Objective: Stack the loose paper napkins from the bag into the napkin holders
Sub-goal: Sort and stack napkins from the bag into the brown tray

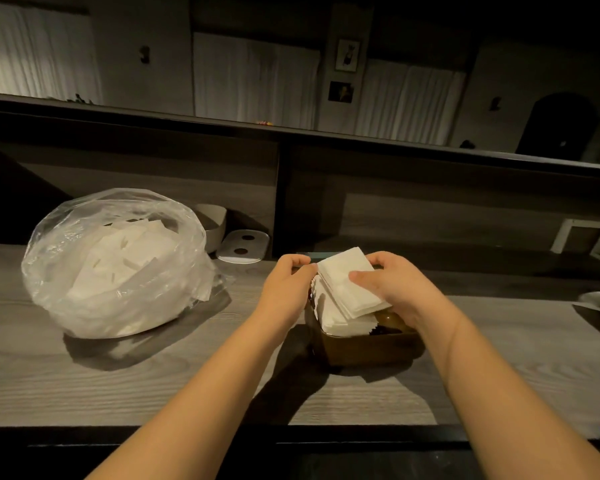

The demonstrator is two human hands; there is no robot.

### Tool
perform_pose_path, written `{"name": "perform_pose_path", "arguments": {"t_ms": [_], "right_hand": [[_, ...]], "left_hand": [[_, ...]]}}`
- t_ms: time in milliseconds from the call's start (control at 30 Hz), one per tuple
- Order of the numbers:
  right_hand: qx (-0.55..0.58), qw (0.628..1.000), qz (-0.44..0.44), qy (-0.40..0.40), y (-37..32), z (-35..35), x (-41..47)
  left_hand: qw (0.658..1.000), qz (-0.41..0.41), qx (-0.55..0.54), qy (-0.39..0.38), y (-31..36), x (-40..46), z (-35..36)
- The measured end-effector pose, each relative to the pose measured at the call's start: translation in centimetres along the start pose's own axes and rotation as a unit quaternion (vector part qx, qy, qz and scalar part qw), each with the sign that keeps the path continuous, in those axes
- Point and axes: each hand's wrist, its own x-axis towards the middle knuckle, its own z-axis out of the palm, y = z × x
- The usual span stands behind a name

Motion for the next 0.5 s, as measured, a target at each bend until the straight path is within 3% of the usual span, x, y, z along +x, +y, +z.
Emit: {"name": "perform_pose_path", "arguments": {"t_ms": [267, 500], "right_hand": [[0.043, 0.996, 0.023, 0.069, 0.7, 2.0, 0.2], [0.051, 0.996, 0.047, 0.062, 1.3, 3.4, 0.4]], "left_hand": [[1.0, -0.024, 0.002, 0.013, -0.8, -0.3, 0.7], [0.998, -0.053, 0.01, 0.043, -1.9, -0.2, 2.0]]}}
